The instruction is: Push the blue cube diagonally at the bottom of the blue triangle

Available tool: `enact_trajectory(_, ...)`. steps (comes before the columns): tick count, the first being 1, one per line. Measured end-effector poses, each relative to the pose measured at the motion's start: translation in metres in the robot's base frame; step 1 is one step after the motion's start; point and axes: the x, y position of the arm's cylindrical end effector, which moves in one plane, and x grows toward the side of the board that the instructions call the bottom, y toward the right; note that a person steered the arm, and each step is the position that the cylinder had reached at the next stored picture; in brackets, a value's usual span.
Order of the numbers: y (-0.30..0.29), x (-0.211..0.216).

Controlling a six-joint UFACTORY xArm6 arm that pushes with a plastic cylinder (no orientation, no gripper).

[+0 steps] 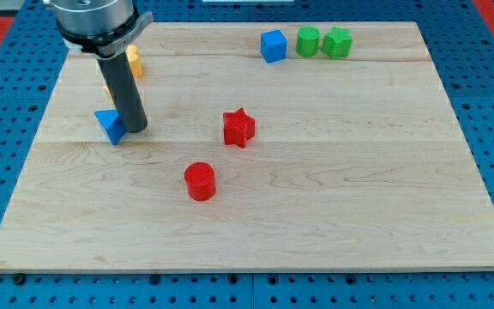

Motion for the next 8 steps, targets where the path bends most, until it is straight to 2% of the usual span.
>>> enact_trajectory(2,-0.009,-0.011)
enact_trajectory(3,0.022,-0.016)
enact_trajectory(6,0.165,-0.089)
enact_trajectory(7,0.144,-0.115)
enact_trajectory(8,0.097,-0.162)
